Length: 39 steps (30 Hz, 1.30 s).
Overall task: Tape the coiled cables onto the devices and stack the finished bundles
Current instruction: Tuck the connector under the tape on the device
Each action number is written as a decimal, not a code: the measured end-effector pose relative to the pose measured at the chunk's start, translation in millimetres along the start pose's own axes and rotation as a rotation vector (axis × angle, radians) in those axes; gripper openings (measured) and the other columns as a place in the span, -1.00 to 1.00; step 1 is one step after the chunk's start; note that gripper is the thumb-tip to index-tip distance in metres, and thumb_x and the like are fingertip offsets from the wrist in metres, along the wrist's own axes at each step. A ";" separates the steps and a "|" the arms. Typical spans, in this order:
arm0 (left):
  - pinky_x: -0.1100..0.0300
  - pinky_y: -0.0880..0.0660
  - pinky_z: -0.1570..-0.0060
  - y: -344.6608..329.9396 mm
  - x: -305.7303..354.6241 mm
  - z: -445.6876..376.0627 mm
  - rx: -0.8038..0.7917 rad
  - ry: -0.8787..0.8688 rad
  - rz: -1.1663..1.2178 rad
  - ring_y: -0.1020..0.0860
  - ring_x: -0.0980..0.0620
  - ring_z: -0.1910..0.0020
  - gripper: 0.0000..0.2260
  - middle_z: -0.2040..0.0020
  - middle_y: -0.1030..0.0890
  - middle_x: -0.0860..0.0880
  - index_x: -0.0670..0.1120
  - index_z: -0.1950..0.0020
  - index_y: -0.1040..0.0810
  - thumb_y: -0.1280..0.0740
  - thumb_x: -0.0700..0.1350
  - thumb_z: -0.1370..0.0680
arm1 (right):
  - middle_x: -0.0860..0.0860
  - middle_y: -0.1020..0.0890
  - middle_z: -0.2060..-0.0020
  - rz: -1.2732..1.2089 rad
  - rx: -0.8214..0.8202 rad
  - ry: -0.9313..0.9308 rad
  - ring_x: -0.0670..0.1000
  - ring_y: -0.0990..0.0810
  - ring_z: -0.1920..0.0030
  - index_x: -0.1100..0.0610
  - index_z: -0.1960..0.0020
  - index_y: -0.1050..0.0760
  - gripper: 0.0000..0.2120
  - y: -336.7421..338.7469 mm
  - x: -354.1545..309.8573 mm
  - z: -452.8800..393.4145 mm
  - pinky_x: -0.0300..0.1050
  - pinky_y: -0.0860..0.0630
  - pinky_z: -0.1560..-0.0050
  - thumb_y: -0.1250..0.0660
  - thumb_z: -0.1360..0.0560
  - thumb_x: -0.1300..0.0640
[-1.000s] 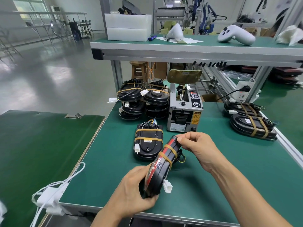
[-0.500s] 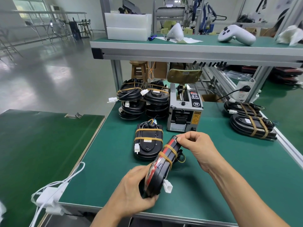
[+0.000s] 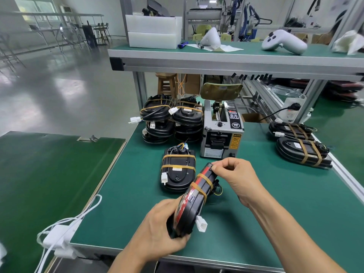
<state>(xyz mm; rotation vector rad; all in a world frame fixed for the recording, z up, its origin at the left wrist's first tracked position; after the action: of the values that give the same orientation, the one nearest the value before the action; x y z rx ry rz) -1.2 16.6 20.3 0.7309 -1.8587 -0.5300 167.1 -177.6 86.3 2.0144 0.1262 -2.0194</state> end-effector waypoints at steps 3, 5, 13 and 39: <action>0.34 -0.51 -0.15 -1.3 -1.8 -0.2 -0.003 -0.005 -0.008 -0.62 0.17 -0.19 -0.34 -0.19 -0.60 0.32 0.41 -0.36 -0.48 -0.59 -0.03 -0.36 | -0.02 -0.78 0.16 0.010 0.010 -0.007 -0.14 -0.72 0.15 0.25 0.16 -0.68 -0.93 0.0 -1.0 0.1 -0.36 -0.59 0.15 -0.50 -0.50 0.32; 0.36 -0.50 -0.15 -2.1 -2.6 0.4 -0.005 -0.008 -0.006 -0.62 0.17 -0.19 -0.34 -0.19 -0.60 0.32 0.41 -0.36 -0.48 -0.58 -0.03 -0.35 | -0.02 -0.78 0.16 0.018 0.014 -0.012 -0.14 -0.73 0.15 0.25 0.17 -0.68 -0.93 -0.2 -2.1 0.4 -0.35 -0.60 0.15 -0.50 -0.49 0.31; 0.37 -0.50 -0.15 -2.6 -3.6 0.4 0.007 -0.022 -0.013 -0.62 0.18 -0.21 -0.34 -0.21 -0.60 0.33 0.42 -0.35 -0.48 -0.59 -0.03 -0.35 | -0.02 -0.74 0.32 0.053 0.021 -0.065 -0.23 -0.63 0.32 0.19 0.23 -0.71 -0.89 2.8 -5.9 0.9 -0.36 -0.51 0.24 -0.57 -0.46 0.24; 0.35 -0.52 -0.18 -4.8 -7.7 1.0 0.015 -0.052 -0.012 -0.62 0.17 -0.24 -0.32 -0.23 -0.62 0.30 0.36 -0.41 -0.50 -0.60 -0.02 -0.35 | 0.03 -0.76 0.11 0.008 -0.115 -0.004 -0.06 -0.71 0.12 0.01 0.00 -0.73 -0.85 -10.0 1.6 12.0 -0.18 -0.64 0.05 -0.61 -0.45 0.08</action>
<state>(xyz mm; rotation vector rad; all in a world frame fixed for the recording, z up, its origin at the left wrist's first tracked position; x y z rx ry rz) 1.3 18.5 11.7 0.7453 -1.9095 -0.5479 152.9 -171.4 83.6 1.9377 0.2282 -1.9641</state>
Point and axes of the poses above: each hand's wrist, its own z-axis away from the middle knuckle, its own y-axis out of the back of the hand, x = y × z, the point moved 5 cm from there along -z, towards the middle knuckle
